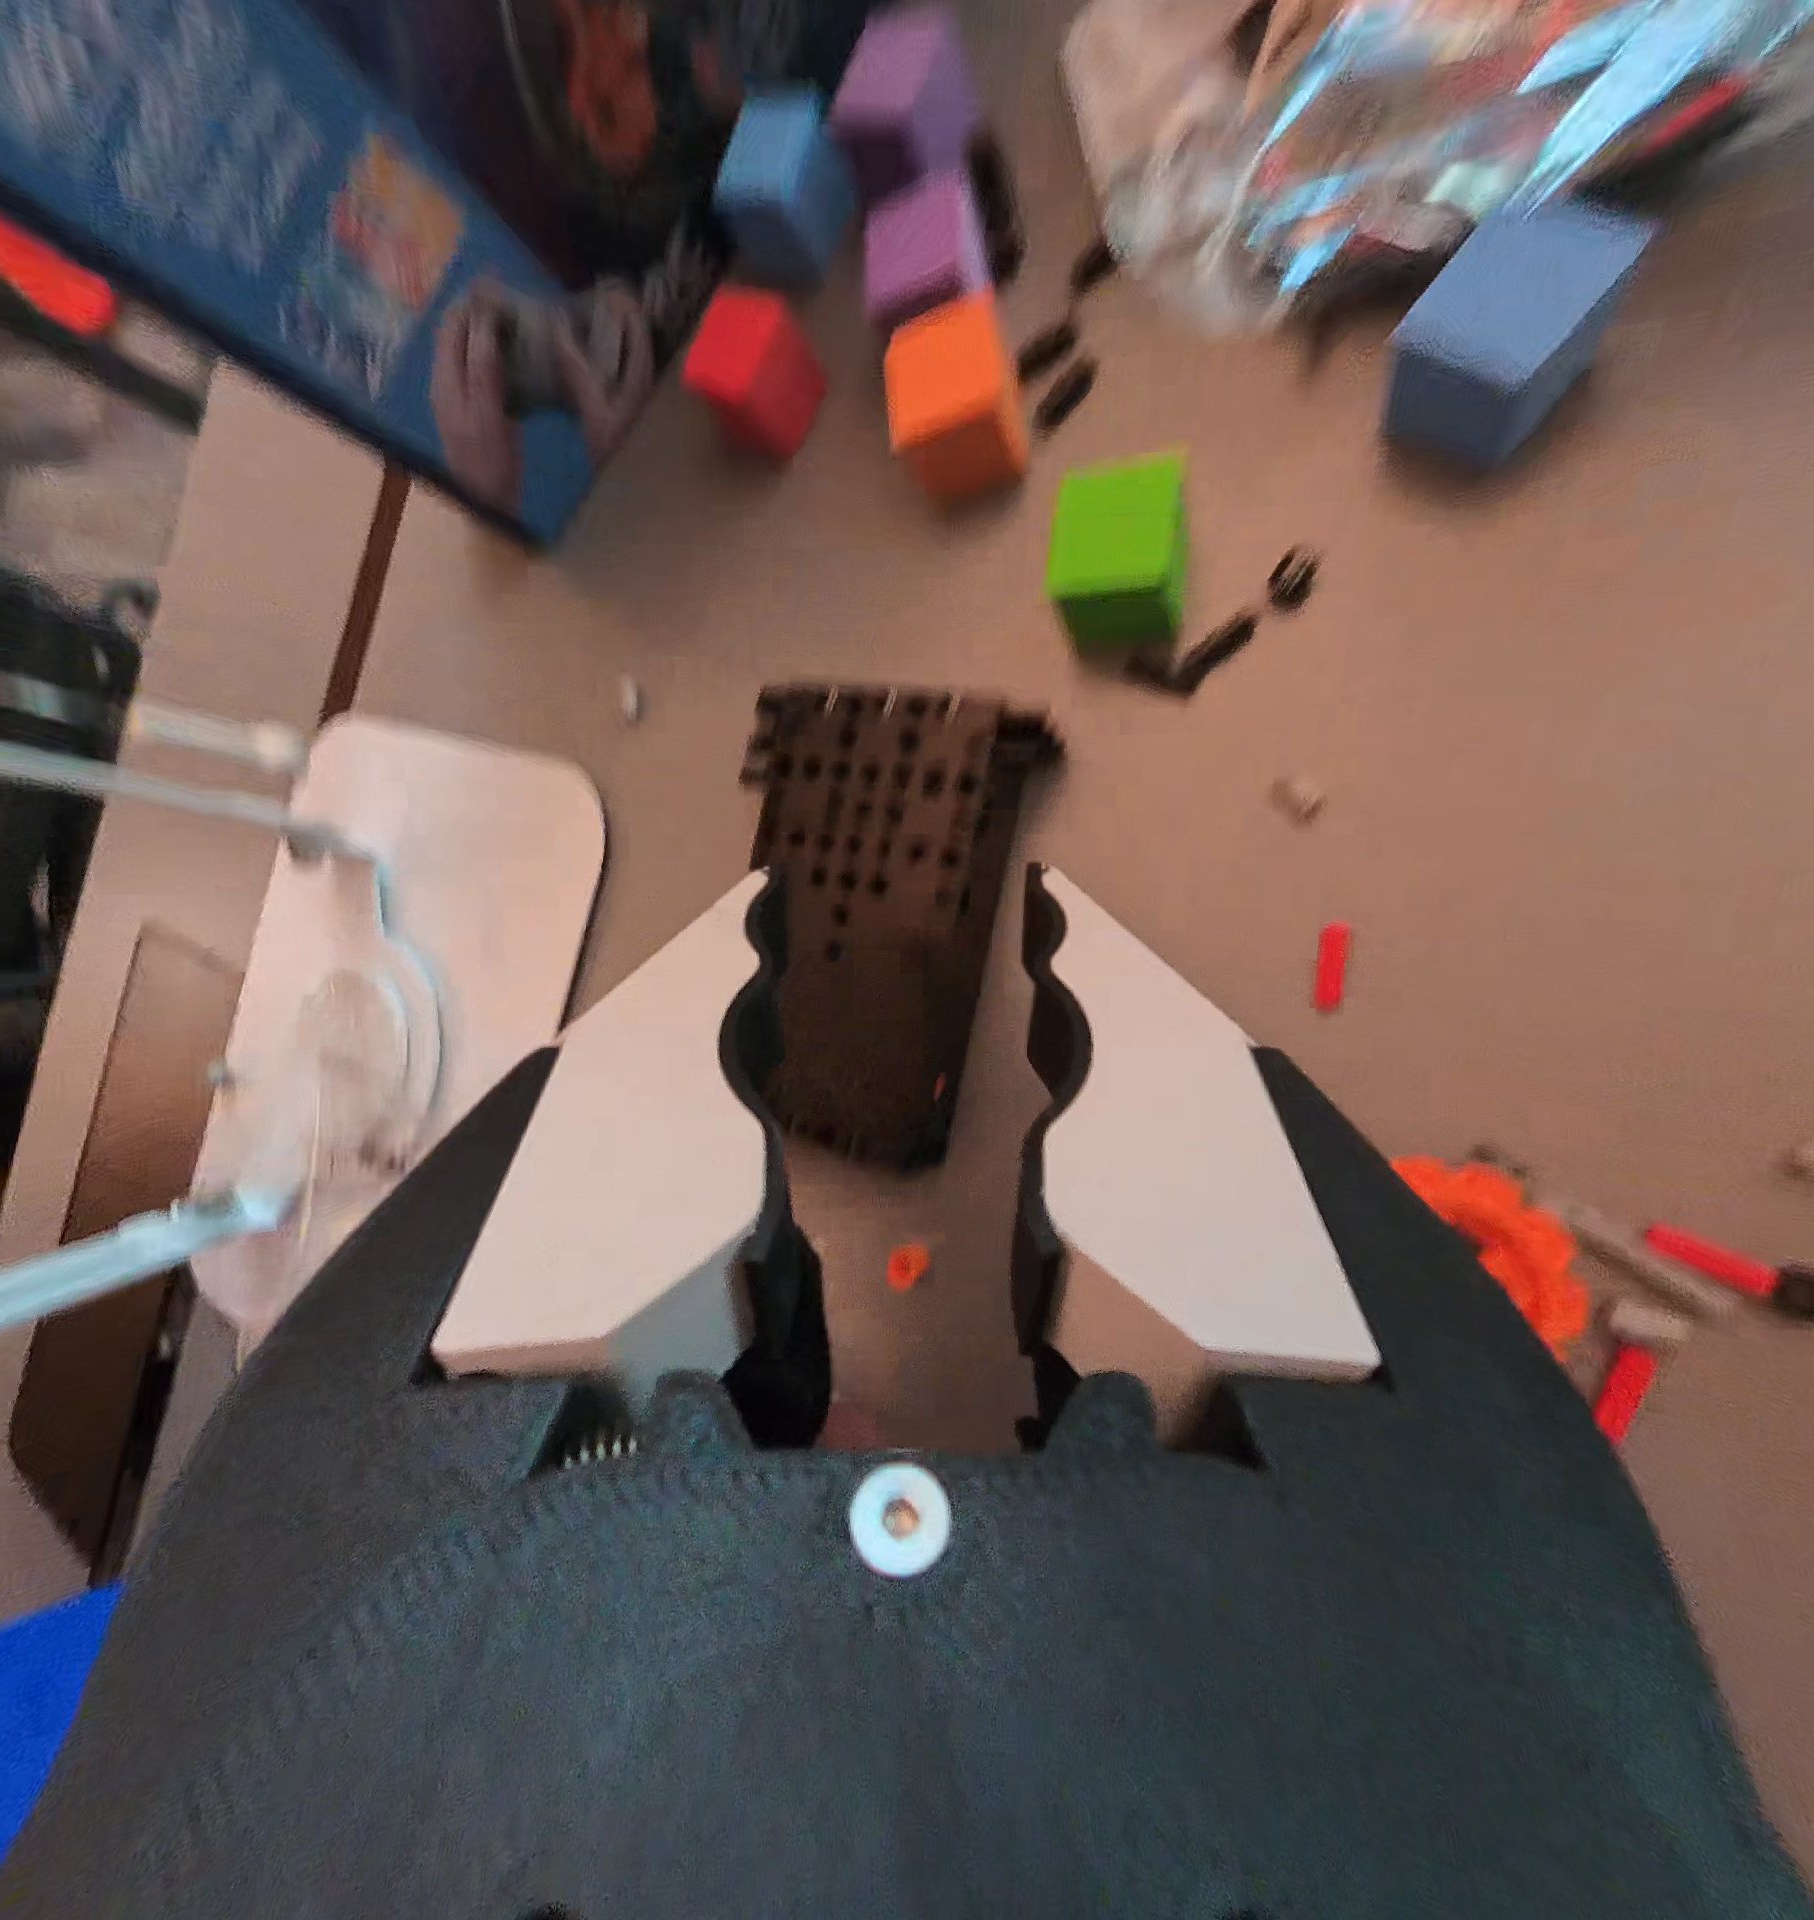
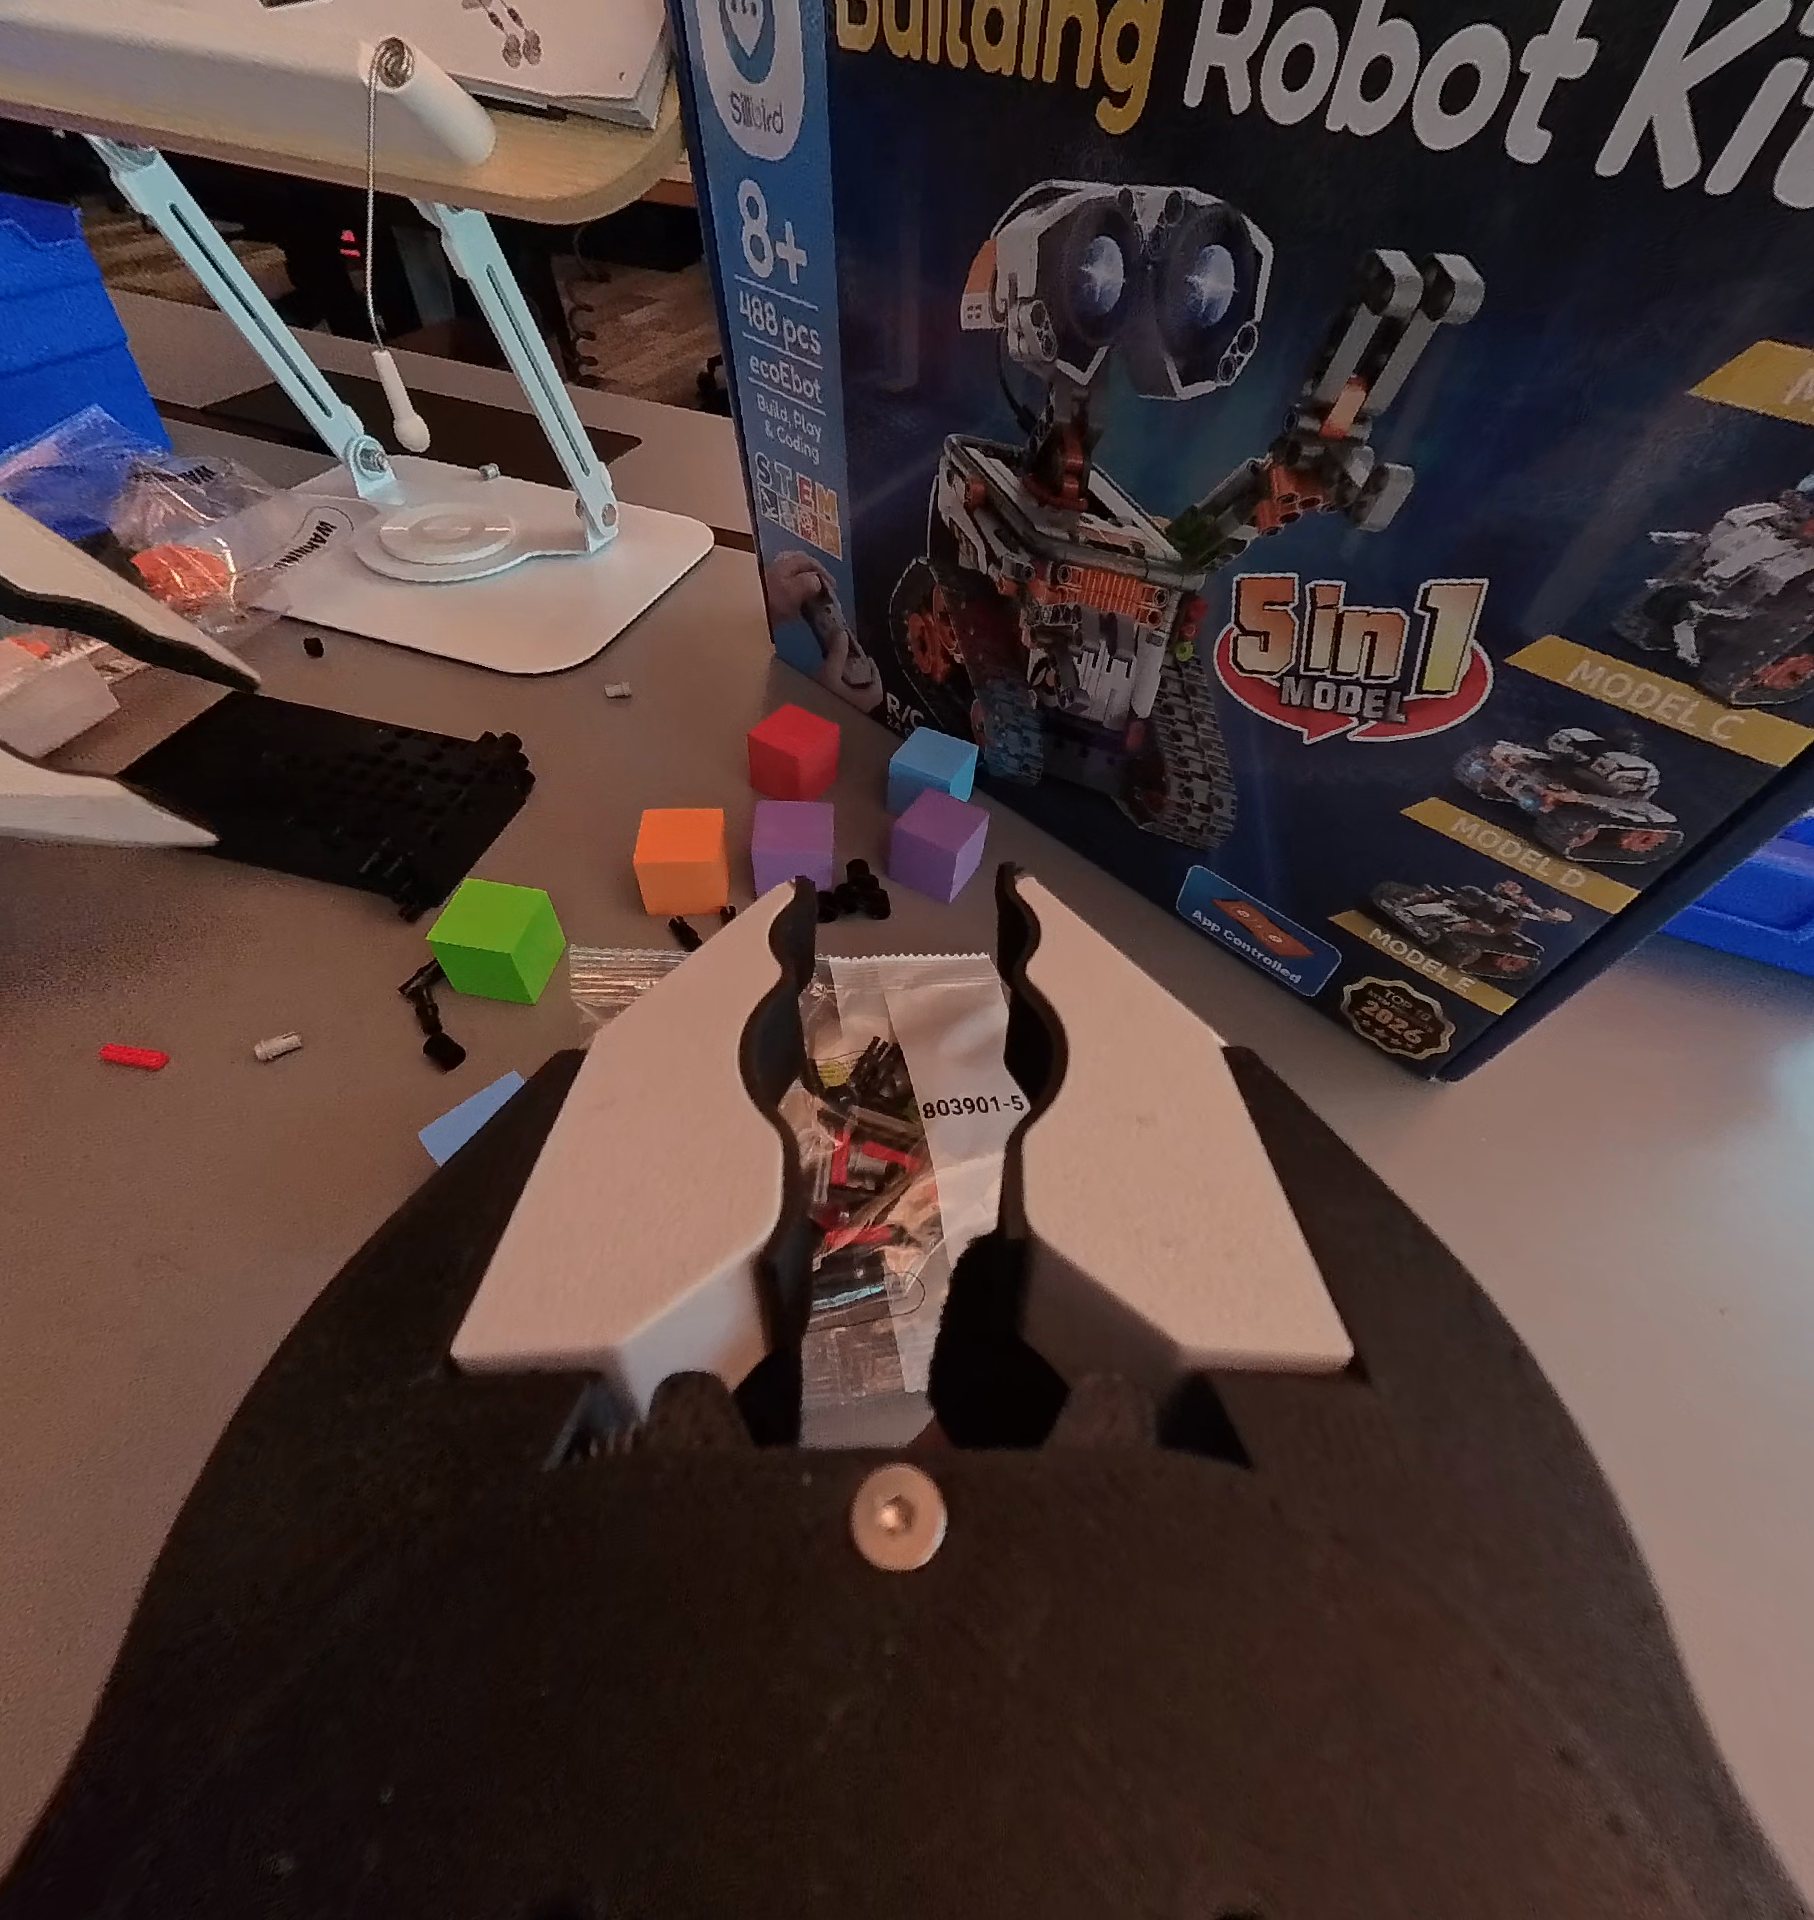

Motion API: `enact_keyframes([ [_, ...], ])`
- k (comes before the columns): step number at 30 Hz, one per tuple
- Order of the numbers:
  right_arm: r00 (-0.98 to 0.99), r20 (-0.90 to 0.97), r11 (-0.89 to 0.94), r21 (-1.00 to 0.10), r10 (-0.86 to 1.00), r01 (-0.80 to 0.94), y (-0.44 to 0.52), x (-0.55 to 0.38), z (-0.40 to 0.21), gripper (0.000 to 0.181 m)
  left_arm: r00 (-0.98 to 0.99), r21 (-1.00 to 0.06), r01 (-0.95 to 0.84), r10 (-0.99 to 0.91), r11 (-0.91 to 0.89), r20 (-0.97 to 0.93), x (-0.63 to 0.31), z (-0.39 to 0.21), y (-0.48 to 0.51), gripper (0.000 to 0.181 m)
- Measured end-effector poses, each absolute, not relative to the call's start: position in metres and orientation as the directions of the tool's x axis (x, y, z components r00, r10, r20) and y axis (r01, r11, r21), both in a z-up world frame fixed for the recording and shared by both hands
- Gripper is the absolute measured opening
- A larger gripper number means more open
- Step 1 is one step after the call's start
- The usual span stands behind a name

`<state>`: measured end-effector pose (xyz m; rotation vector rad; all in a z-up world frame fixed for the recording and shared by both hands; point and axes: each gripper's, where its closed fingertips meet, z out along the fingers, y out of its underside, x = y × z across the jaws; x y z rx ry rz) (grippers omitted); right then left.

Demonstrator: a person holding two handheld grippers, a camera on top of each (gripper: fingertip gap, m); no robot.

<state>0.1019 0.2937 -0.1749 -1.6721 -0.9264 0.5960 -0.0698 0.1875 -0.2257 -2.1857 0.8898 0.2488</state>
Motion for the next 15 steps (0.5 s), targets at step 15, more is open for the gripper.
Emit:
enact_keyframes([
  [15,0.568,0.049,-0.121,-0.959,0.821,0.257,0.294,0.102,-0.173,0.034,0.714,-0.577,-0.682,-0.582,-0.450,-0.390,-0.023,-0.228,0.221,0.030],
])
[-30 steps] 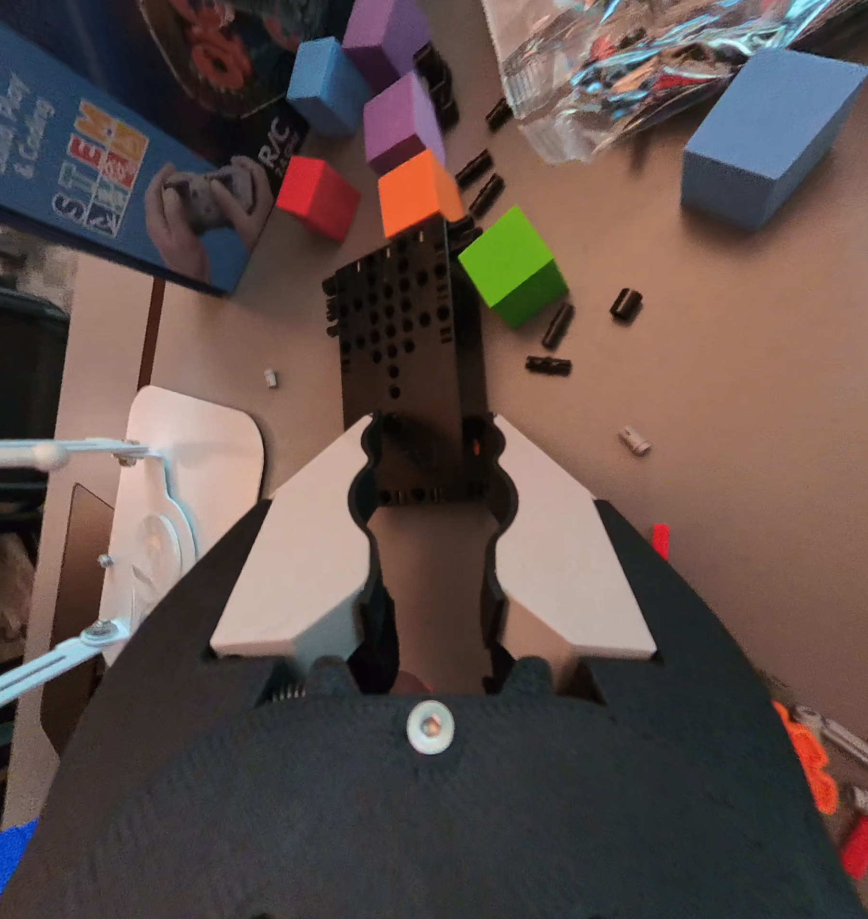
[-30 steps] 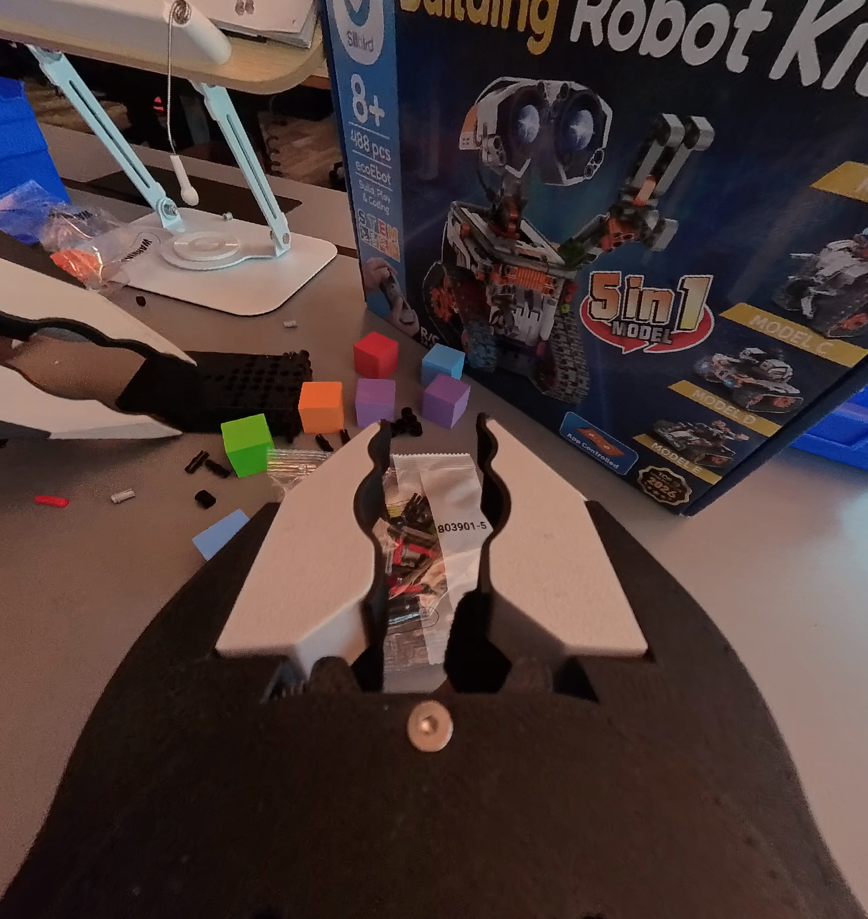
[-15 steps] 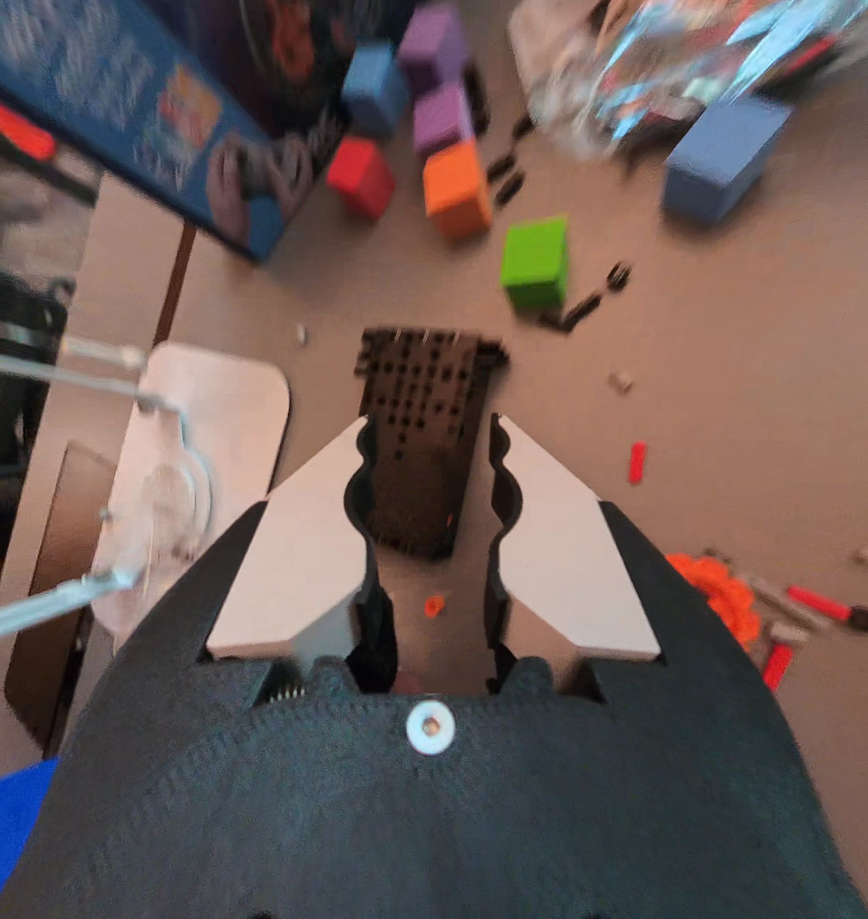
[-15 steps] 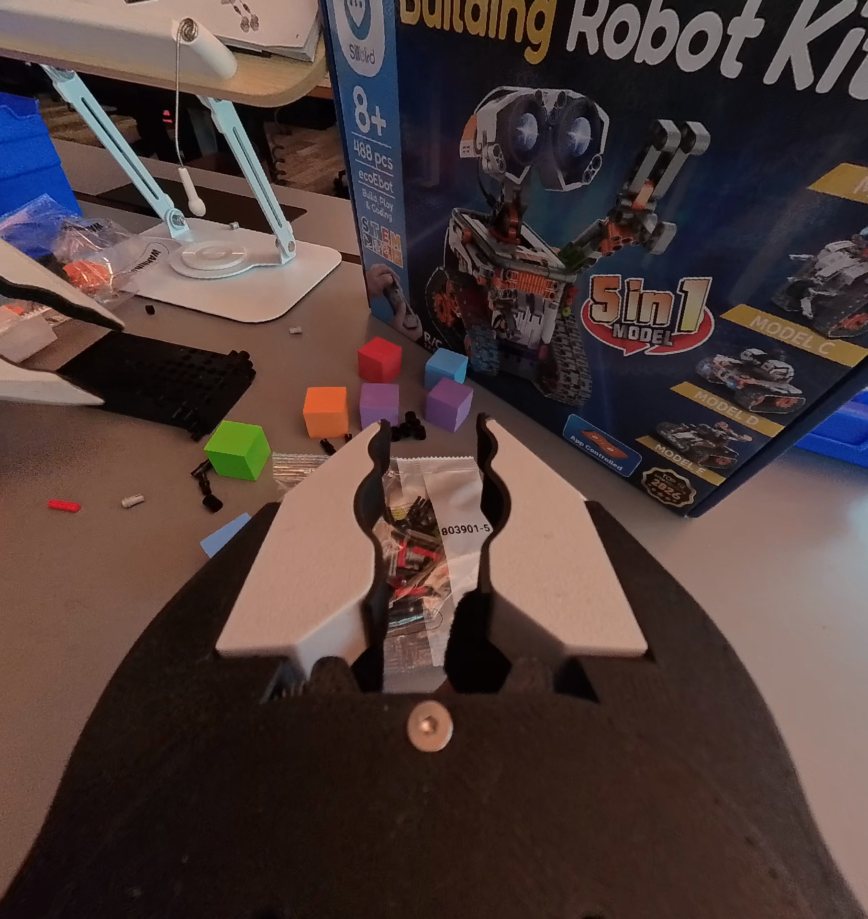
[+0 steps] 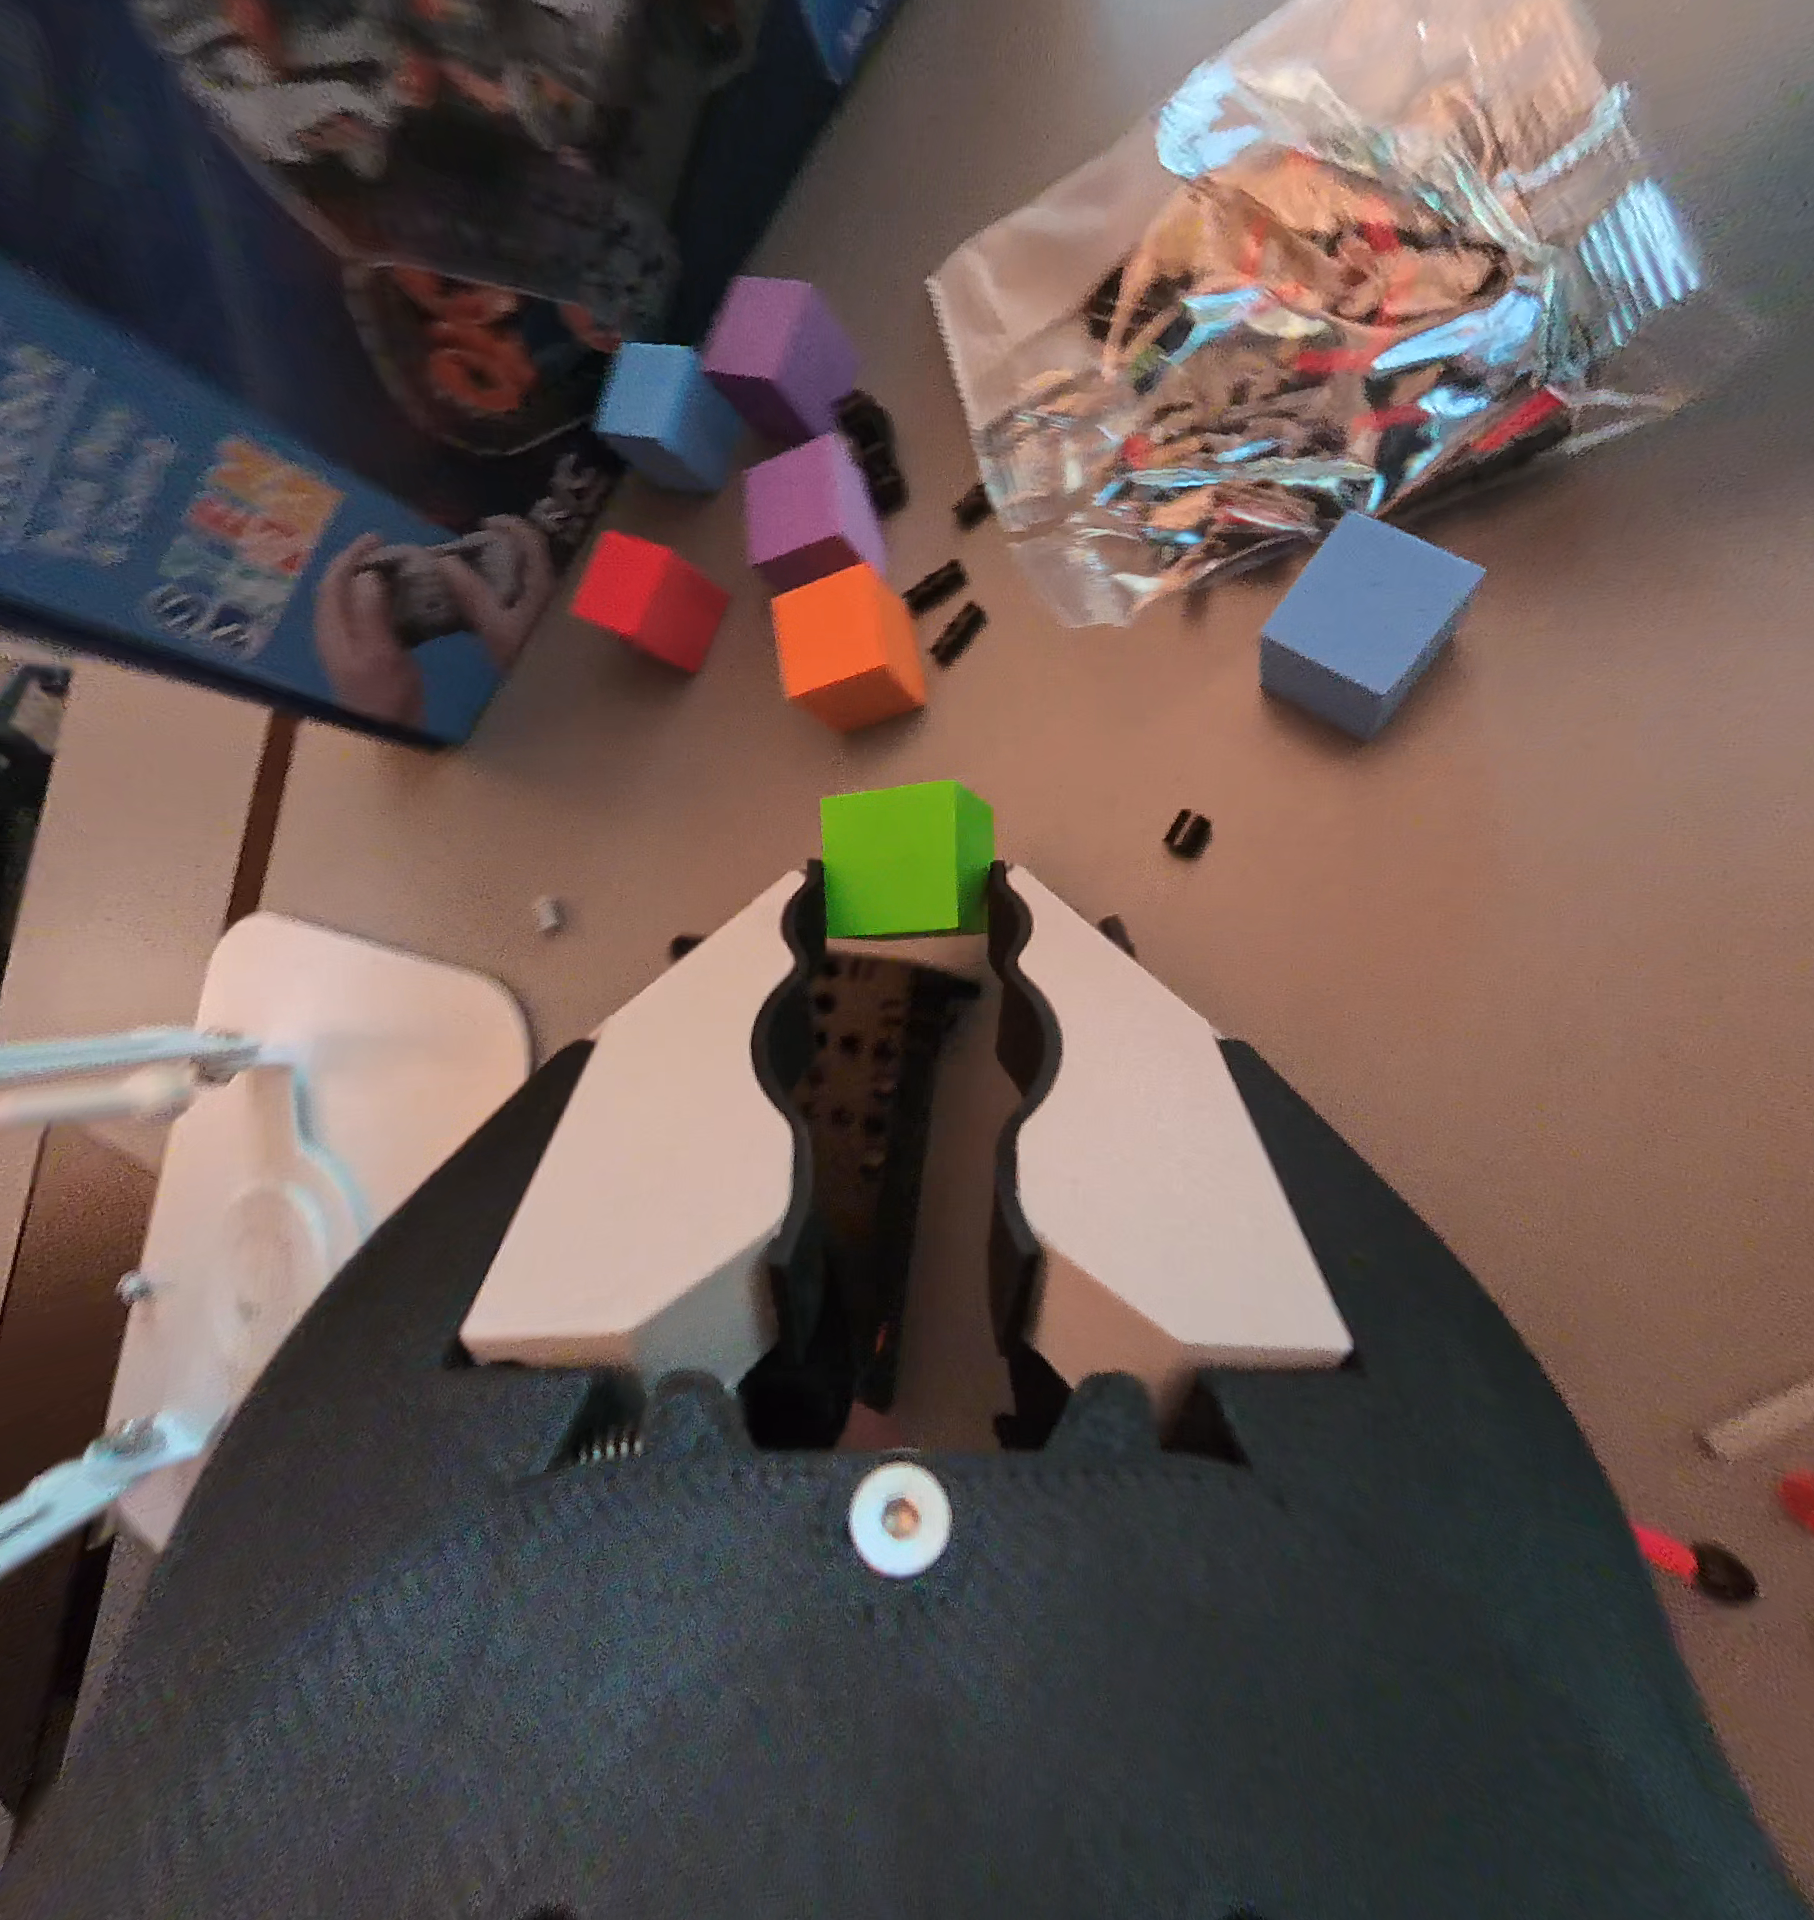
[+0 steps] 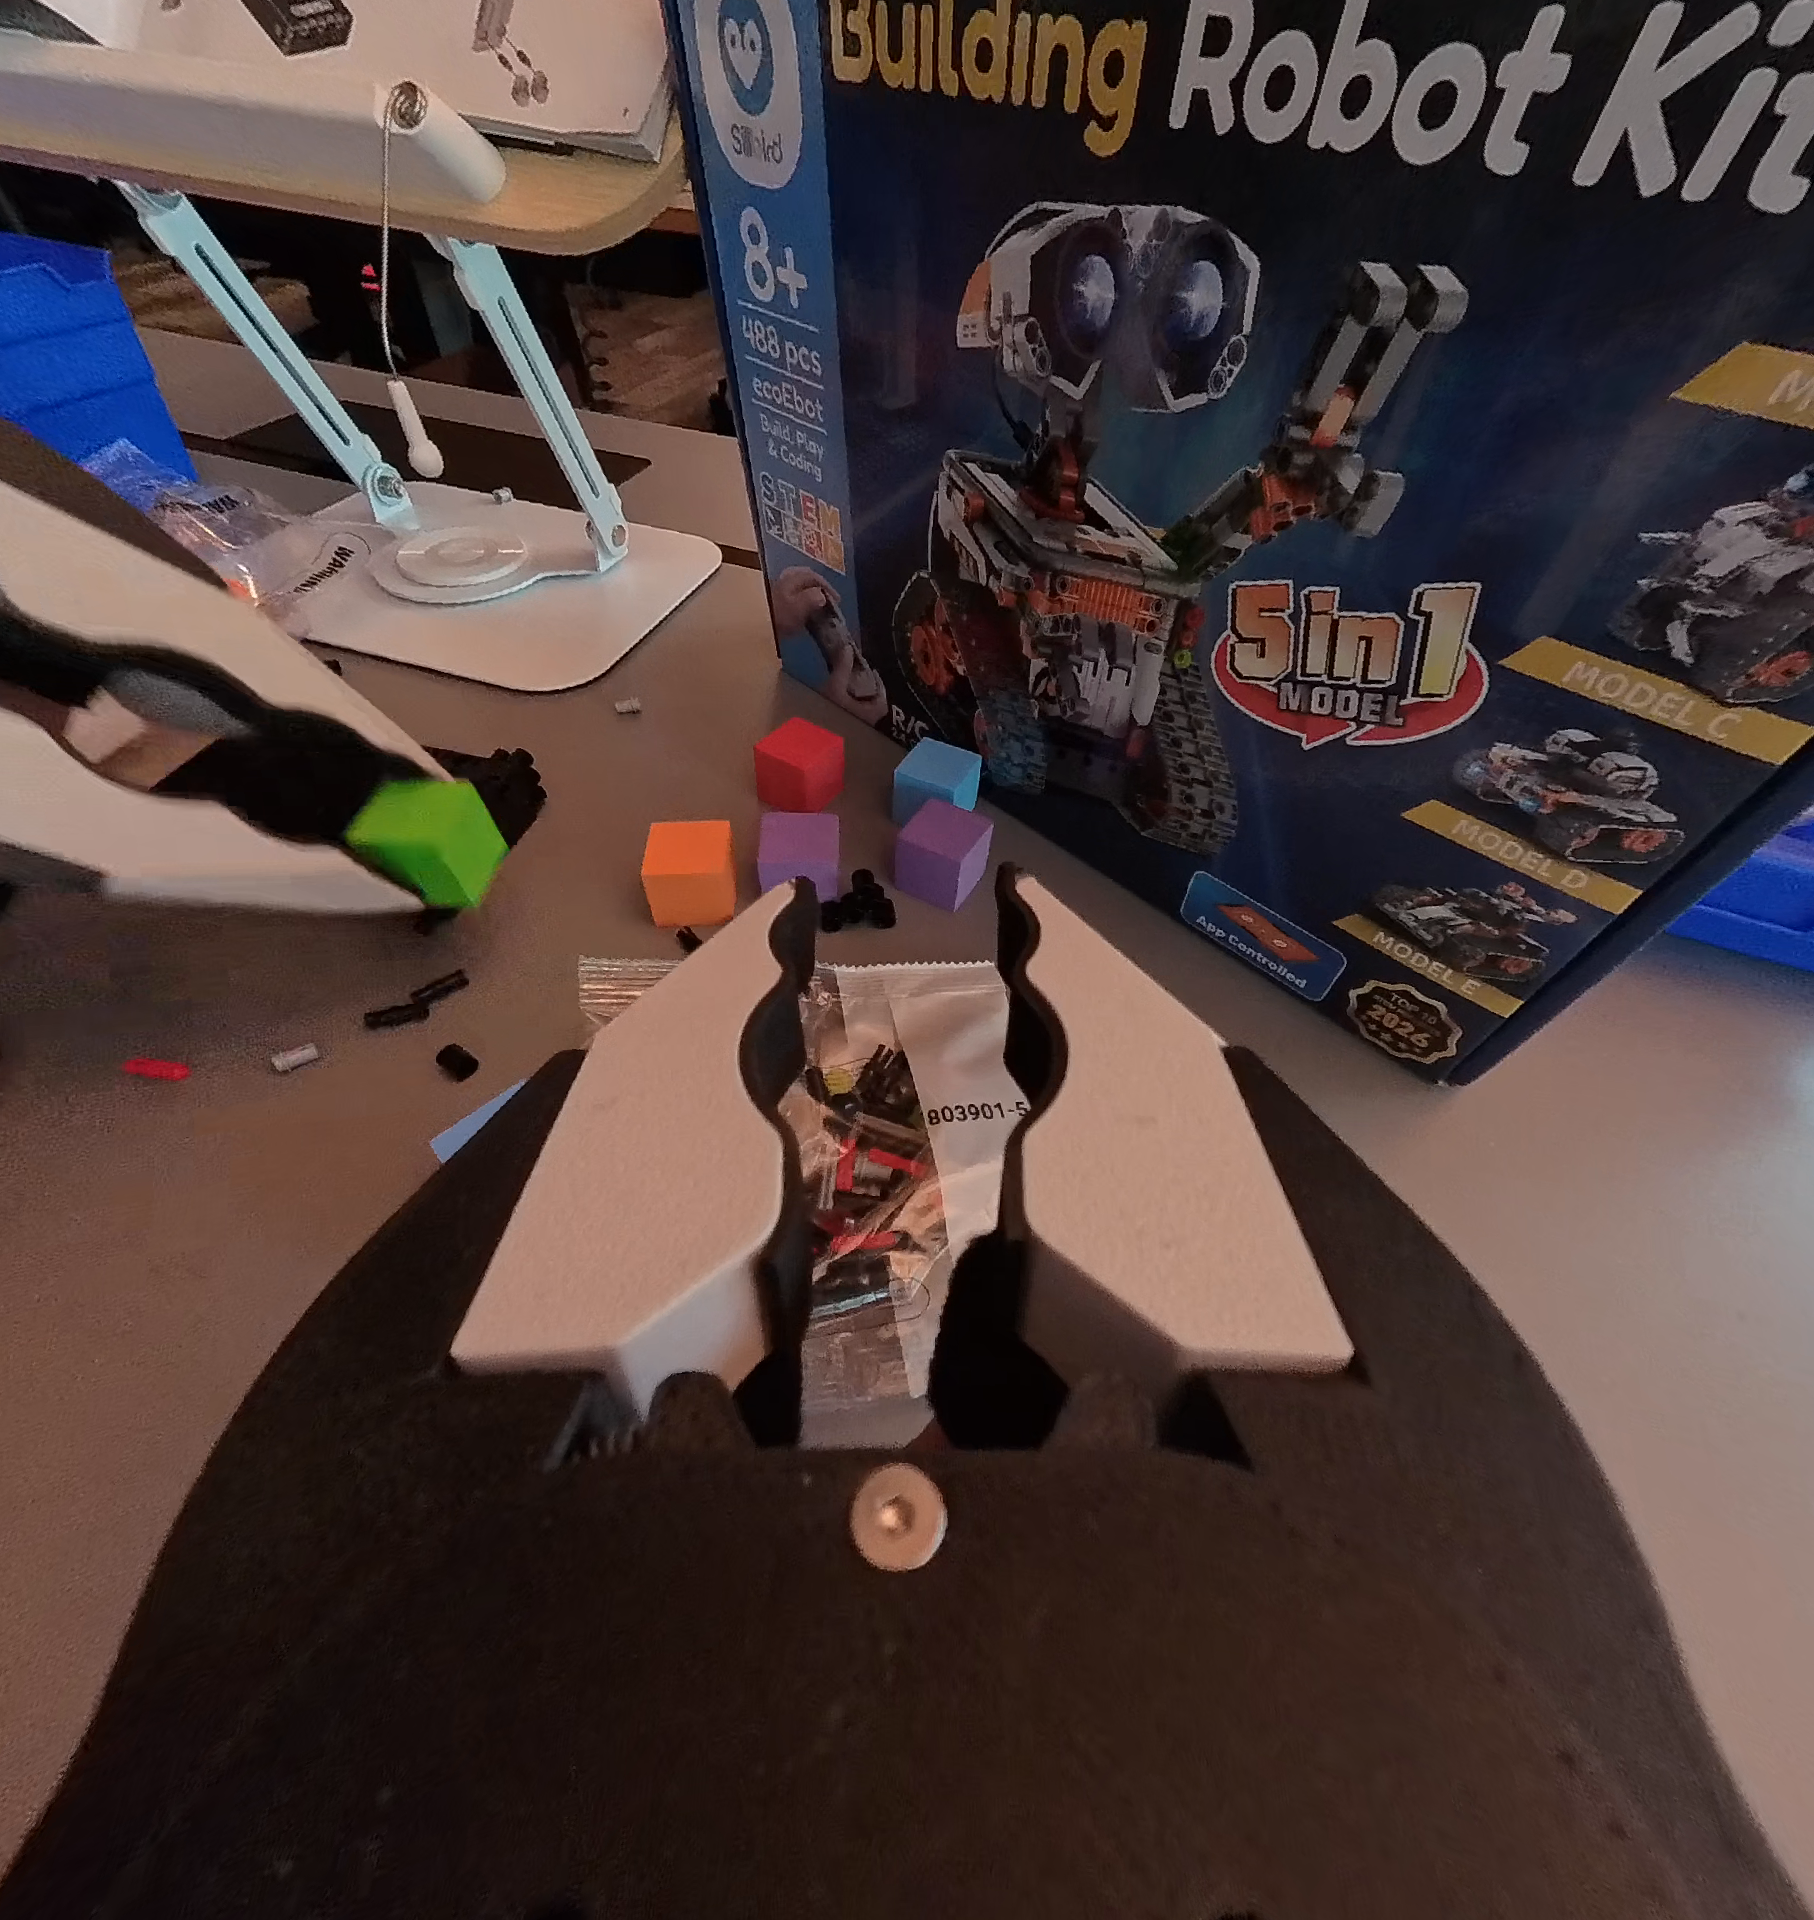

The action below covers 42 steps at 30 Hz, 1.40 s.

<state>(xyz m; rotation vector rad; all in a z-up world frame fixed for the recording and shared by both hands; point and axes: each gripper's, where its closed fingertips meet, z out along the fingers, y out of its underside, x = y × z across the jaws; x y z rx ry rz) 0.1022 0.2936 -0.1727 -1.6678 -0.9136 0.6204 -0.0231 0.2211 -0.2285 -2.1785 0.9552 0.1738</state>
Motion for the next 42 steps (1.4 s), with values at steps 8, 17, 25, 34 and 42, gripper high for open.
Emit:
enact_keyframes([
  [8,0.566,0.042,-0.122,-0.961,0.824,0.249,0.293,0.102,-0.171,0.034,0.798,-0.601,-0.580,-0.533,-0.550,-0.282,-0.082,-0.213,0.196,0.029],
  [17,0.568,0.031,-0.132,-0.961,0.822,0.243,0.293,0.103,-0.172,0.034,0.802,-0.613,-0.587,-0.484,-0.528,-0.350,-0.080,-0.214,0.206,0.049],
  [25,0.569,0.024,-0.135,-0.963,0.822,0.235,0.294,0.104,-0.171,0.034,0.637,-0.594,-0.716,-0.692,-0.368,-0.339,0.037,-0.228,0.202,0.047],
  [34,0.567,0.013,-0.139,-0.964,0.824,0.225,0.293,0.104,-0.170,0.034,0.576,-0.525,-0.770,-0.748,-0.362,-0.329,0.065,-0.265,0.209,0.033],
  [42,0.563,0.006,-0.139,-0.967,0.826,0.214,0.292,0.104,-0.168,0.034,0.635,-0.563,-0.737,-0.669,-0.374,-0.386,0.025,-0.225,0.195,0.032],
])
